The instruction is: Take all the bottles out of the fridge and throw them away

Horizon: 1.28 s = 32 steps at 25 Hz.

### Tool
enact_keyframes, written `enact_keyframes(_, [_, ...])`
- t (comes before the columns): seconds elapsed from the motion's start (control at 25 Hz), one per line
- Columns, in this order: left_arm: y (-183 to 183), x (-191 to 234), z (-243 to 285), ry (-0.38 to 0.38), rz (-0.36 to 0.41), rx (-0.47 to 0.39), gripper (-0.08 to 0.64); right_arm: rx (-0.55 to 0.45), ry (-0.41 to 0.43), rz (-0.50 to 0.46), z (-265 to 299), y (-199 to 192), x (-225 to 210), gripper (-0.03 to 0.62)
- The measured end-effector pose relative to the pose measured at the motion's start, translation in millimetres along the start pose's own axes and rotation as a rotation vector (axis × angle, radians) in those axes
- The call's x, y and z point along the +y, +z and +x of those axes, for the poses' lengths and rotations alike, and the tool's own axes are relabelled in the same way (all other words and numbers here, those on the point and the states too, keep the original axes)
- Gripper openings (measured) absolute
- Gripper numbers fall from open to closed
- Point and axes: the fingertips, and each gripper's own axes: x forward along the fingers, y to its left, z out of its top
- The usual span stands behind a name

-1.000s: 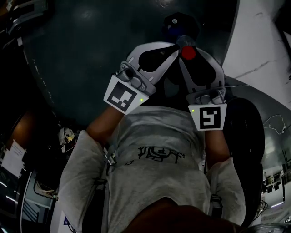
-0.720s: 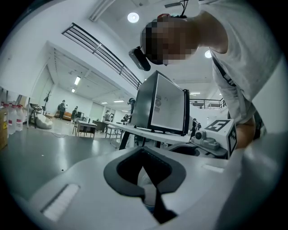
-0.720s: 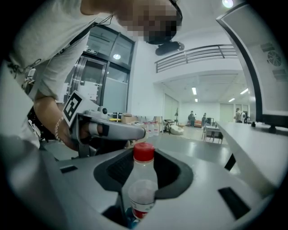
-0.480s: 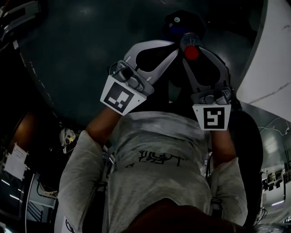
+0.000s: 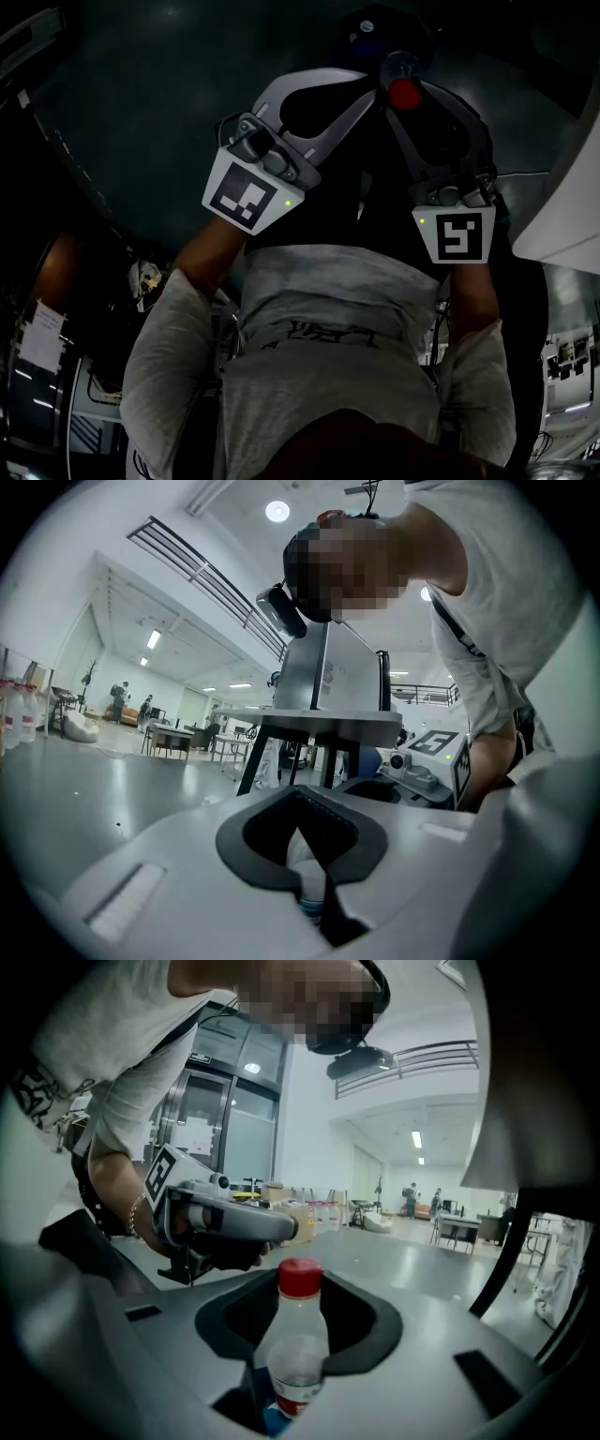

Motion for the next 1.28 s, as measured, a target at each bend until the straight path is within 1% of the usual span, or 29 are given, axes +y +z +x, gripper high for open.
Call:
enact_keyframes(0.2, [-19, 7, 8, -0.007, -0.009, -0.002, 0.008, -0.005, 0.004, -0.020, 6, -20, -5, 0.143])
enact_keyframes(0.36, [-26, 6, 8, -0.002, -0.021, -0.005, 0.008, -0.009, -0.003, 0.011, 5, -28, -6, 0.143])
enact_keyframes(0.52, [-19, 5, 7, -0.003, -0.026, -0.011, 0.008, -0.022, -0.035, 0.035, 3, -20, -10, 0.143])
enact_keyframes(0.64, [-6, 2, 6, 0.004, -0.031, -0.006, 0.008, -0.031, -0.044, 0.061, -1, -6, -8, 0.143])
enact_keyframes(0.76, [18, -4, 2, 0.019, -0.041, -0.007, 0.008, -0.024, -0.040, 0.087, -8, 14, 2, 0.143])
enact_keyframes(0.88, [50, -12, -6, 0.036, -0.056, -0.007, 0.008, -0.018, -0.041, 0.122, -19, 42, 10, 0.143])
enact_keyframes(1.0, [91, -21, -15, 0.044, -0.066, -0.013, 0.008, -0.026, -0.046, 0.148, -32, 84, 12, 0.143])
enact_keyframes(1.16, [149, -31, -24, 0.045, -0.069, -0.021, 0.008, -0.038, -0.061, 0.141, -51, 145, 3, 0.142])
enact_keyframes(1.28, [187, -36, -28, 0.048, -0.064, -0.028, 0.008, -0.042, -0.075, 0.139, -64, 184, -8, 0.135])
